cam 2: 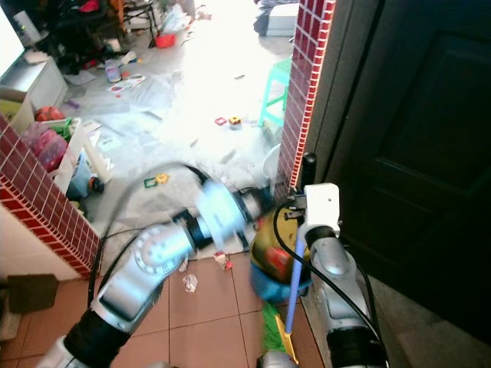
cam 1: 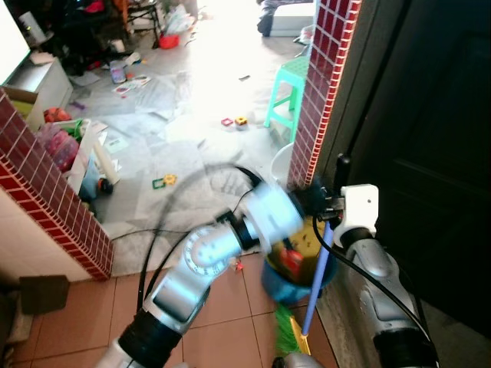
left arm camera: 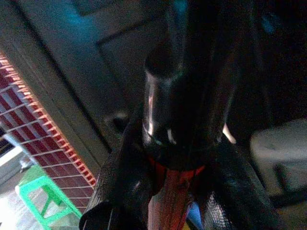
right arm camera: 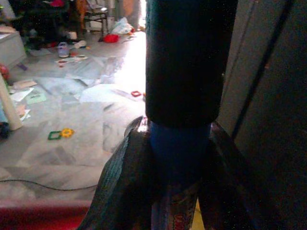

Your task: Sweep floor

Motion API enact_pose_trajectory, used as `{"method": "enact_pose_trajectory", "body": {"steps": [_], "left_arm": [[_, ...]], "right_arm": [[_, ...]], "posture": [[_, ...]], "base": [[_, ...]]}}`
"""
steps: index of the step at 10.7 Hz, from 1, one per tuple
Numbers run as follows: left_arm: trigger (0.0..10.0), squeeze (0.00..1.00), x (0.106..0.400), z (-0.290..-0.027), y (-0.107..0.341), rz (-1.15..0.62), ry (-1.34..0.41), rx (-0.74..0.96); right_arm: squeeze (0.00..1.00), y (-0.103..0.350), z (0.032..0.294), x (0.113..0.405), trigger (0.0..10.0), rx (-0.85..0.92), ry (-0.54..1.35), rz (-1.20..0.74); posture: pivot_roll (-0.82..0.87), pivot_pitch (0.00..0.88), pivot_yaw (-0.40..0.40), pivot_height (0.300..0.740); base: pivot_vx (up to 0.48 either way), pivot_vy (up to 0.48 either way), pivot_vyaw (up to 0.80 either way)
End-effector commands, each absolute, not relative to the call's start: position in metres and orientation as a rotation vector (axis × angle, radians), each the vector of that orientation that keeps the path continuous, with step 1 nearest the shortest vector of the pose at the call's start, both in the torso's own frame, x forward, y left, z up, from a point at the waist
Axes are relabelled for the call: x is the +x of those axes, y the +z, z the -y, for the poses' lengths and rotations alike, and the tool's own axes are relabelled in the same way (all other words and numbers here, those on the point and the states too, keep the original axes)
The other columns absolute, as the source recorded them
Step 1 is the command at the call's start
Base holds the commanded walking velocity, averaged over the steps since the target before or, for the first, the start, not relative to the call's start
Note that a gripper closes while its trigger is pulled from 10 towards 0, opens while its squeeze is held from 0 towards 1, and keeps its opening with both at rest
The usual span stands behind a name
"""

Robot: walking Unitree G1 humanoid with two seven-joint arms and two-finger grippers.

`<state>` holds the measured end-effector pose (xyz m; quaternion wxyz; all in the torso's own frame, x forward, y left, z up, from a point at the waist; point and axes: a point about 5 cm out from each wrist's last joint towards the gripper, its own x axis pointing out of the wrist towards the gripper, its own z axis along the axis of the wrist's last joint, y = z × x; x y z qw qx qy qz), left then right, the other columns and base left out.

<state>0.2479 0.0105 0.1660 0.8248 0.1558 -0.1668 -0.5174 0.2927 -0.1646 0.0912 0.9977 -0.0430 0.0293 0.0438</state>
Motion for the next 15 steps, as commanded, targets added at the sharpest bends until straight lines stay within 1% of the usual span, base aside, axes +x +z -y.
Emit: {"method": "enact_pose_trajectory", "body": {"steps": [1,3,4,5,6,7,9,11,13,14,15], "left_arm": [[10.0,0.0,0.255,-0.014,0.162,0.318,-1.102,0.397],[10.0,0.0,0.265,-0.025,0.168,0.323,-1.034,0.376],[10.0,0.0,0.272,-0.034,0.181,0.34,-0.948,0.295],[10.0,0.0,0.276,-0.04,0.188,0.347,-0.904,0.268],[10.0,0.0,0.283,-0.061,0.212,0.38,-0.815,0.243],[10.0,0.0,0.284,-0.072,0.234,0.413,-0.826,0.277],[10.0,0.0,0.287,-0.088,0.263,0.458,-0.803,0.258],[10.0,0.0,0.296,-0.105,0.285,0.511,-0.701,0.216],[10.0,0.0,0.305,-0.132,0.298,0.561,-0.522,0.193],[10.0,0.0,0.311,-0.153,0.301,0.579,-0.359,0.218],[10.0,0.0,0.32,-0.18,0.294,0.515,-0.111,0.25]], "right_arm": [[0.0,0.099,0.162,0.298,10.0,-0.099,0.098,-0.025],[0.0,0.1,0.161,0.3,10.0,-0.103,0.104,-0.019],[0.0,0.1,0.161,0.3,10.0,-0.104,0.104,-0.017],[0.0,0.101,0.161,0.3,10.0,-0.106,0.104,-0.015],[0.0,0.101,0.163,0.299,10.0,-0.109,0.101,-0.013],[0.0,0.101,0.164,0.3,10.0,-0.112,0.102,-0.013],[0.0,0.101,0.163,0.302,10.0,-0.116,0.107,-0.014],[0.0,0.101,0.162,0.304,10.0,-0.118,0.113,-0.013],[0.0,0.099,0.163,0.302,10.0,-0.123,0.113,-0.016],[0.0,0.098,0.163,0.302,10.0,-0.124,0.113,-0.017],[0.0,0.098,0.163,0.302,10.0,-0.123,0.114,-0.017]], "posture": [[-0.11,0.0,0.019,0.74],[-0.12,0.0,0.017,0.74],[-0.12,0.0,0.018,0.74],[-0.12,0.0,0.018,0.74],[-0.12,0.0,0.013,0.74],[-0.11,0.0,0.004,0.74],[-0.1,0.0,-0.002,0.74],[-0.1,0.0,-0.005,0.74],[-0.1,0.0,-0.005,0.74],[-0.1,0.0,-0.003,0.74],[-0.1,0.0,-0.003,0.74]], "base": [[0.0,0.0,0.0],[0.0,0.0,0.0],[0.0,0.0,0.0],[0.0,0.0,0.0],[0.0,0.0,0.0],[0.0,0.0,0.0],[0.0,0.0,0.0],[0.0,0.0,0.0],[0.0,0.0,0.0],[0.0,0.0,0.0],[0.0,0.0,0.0]]}}
